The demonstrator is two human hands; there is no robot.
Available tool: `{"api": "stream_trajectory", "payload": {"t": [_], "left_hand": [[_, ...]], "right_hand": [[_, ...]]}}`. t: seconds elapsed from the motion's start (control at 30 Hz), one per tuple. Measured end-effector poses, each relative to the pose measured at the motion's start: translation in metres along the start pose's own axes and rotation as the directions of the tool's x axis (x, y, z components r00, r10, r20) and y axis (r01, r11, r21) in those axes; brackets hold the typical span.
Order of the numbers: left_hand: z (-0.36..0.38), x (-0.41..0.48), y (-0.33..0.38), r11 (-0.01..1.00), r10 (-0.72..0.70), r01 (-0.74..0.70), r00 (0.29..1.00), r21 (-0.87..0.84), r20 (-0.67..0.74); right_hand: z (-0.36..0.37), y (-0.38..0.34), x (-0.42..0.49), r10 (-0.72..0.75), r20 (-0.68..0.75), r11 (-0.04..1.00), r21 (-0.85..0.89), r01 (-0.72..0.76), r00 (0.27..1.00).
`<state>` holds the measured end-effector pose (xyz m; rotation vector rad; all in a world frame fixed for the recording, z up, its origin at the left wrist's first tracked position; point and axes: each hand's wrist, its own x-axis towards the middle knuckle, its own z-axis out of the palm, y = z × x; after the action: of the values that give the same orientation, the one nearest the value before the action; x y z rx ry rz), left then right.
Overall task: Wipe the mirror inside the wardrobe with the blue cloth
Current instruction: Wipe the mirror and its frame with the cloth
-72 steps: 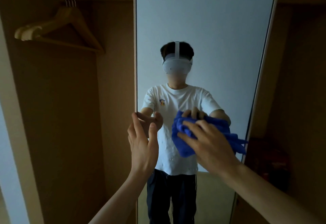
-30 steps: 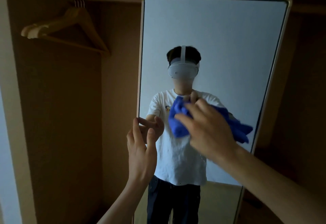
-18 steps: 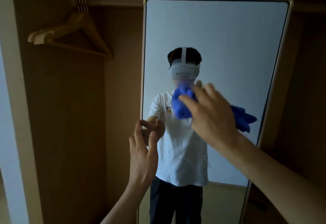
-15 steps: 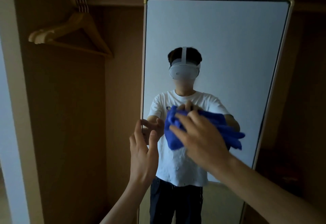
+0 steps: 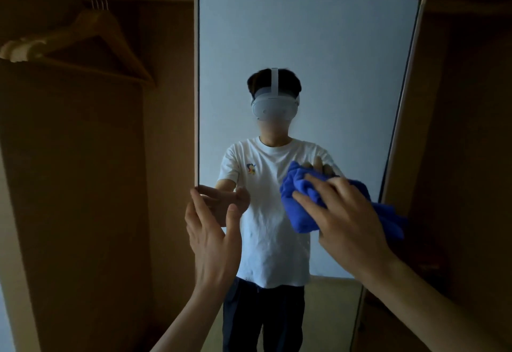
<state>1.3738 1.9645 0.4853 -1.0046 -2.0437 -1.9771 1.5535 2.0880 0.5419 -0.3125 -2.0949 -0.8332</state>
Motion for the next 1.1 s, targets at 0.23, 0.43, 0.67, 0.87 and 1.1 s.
{"api": "stream_trajectory", "payload": {"t": [0.23,0.43,0.67,0.87,1.1], "left_hand": [[0.008,-0.002,0.0,0.999,-0.006,0.009,0.999,0.043,-0.05],[0.013,-0.005,0.002,0.999,-0.018,0.023,0.995,0.046,-0.098],[0.009,-0.01,0.001,0.996,0.013,-0.004,0.994,0.087,-0.106],[0.004,-0.009,-0.002,0.993,0.012,-0.004,0.998,0.121,-0.068],[0.001,-0.011,-0.002,0.991,0.01,0.0,0.997,0.132,-0.073]], "right_hand": [[-0.012,0.033,-0.002,0.016,0.014,1.0,0.014,-0.016,1.0],[-0.014,0.052,0.002,0.058,-0.057,0.998,-0.011,-0.059,0.997],[0.001,0.032,-0.046,-0.071,0.054,0.994,0.081,0.067,0.996],[-0.022,0.08,0.001,0.108,-0.04,0.992,0.069,-0.105,0.993],[0.0,0.037,-0.059,-0.017,0.056,0.993,0.118,0.01,0.998]]}}
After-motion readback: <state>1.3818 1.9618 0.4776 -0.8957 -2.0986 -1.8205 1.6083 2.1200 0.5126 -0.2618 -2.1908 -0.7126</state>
